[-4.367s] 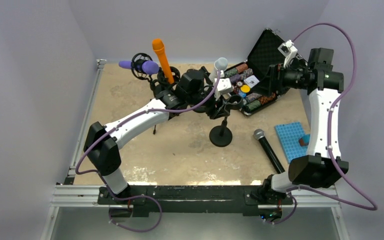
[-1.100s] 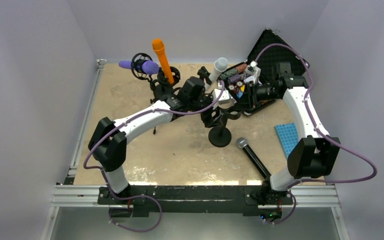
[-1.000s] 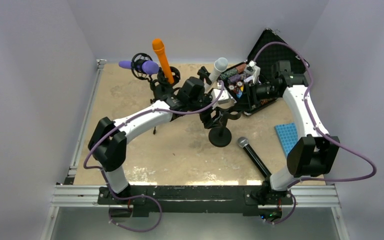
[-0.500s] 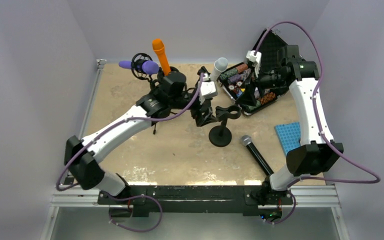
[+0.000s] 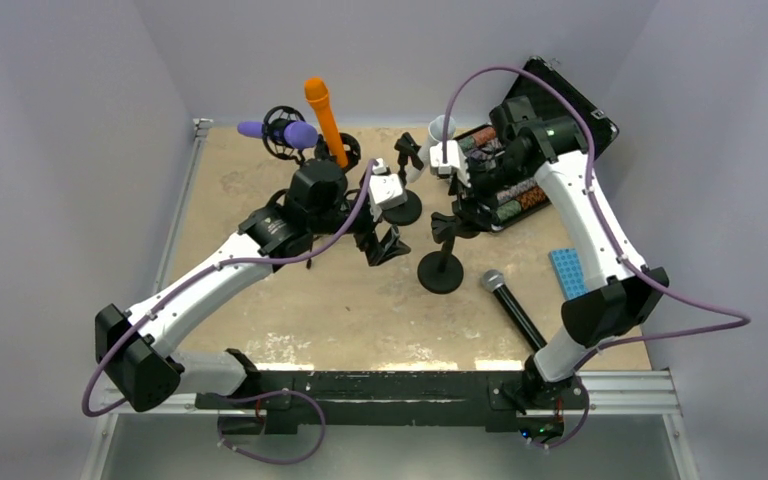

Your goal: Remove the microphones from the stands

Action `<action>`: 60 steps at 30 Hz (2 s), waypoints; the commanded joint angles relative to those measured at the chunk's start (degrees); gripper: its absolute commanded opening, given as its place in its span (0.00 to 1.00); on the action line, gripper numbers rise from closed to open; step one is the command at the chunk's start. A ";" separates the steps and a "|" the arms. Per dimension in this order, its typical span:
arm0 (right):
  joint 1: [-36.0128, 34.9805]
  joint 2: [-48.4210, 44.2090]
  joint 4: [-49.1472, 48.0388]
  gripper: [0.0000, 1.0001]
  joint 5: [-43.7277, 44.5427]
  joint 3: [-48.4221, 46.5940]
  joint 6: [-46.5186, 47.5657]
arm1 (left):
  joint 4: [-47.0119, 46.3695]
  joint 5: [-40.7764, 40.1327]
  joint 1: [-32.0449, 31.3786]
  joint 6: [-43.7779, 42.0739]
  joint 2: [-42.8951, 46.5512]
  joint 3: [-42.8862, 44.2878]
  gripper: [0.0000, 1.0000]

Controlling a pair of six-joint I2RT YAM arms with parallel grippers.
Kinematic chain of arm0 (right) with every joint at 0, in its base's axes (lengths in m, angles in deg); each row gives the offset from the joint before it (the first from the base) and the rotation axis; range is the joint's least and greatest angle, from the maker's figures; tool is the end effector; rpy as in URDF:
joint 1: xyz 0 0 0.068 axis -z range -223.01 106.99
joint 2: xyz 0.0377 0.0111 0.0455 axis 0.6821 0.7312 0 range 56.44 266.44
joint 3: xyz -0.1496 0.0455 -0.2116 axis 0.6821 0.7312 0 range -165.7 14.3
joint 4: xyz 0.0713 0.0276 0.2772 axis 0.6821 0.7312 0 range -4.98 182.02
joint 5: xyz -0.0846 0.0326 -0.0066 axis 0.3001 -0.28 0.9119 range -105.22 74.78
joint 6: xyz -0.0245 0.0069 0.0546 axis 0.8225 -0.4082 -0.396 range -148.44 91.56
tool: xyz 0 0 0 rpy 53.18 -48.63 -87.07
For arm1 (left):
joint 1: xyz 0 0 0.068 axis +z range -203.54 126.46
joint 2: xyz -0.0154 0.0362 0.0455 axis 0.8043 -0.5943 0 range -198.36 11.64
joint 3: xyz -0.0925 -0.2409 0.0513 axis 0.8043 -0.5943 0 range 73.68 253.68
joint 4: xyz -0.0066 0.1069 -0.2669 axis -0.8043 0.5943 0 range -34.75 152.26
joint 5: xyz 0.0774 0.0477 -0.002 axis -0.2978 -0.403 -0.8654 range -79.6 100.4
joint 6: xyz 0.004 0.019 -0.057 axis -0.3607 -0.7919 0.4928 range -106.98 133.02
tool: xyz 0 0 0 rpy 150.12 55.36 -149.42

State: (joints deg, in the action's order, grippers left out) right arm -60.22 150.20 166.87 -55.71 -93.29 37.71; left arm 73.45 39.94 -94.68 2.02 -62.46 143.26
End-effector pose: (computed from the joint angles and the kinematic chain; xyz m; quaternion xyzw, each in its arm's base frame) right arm 0.3043 0.1246 0.3903 -0.6618 0.6440 0.2350 0.3035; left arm 0.2350 -0.2343 0.3526 0.4807 0.6610 -0.3442 0.4621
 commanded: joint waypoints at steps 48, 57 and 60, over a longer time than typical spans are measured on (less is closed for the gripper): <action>15.97 3.32 7.61 0.00 29.74 -9.84 -28.44 | -8.02 -1.43 0.19 4.84 0.70 -2.43 0.99; 23.12 7.03 7.60 0.00 29.53 -14.13 -33.87 | -7.56 -1.22 0.13 4.39 -0.16 -1.83 0.99; 23.93 8.85 7.62 0.00 27.57 -14.38 -37.39 | -7.39 -1.15 0.19 4.35 -0.35 -1.70 0.99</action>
State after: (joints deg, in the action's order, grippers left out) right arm -36.75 157.56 174.63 -26.03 -104.70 5.84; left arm 68.10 38.06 -94.68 5.58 -62.64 140.51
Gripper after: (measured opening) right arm 0.407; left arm 0.989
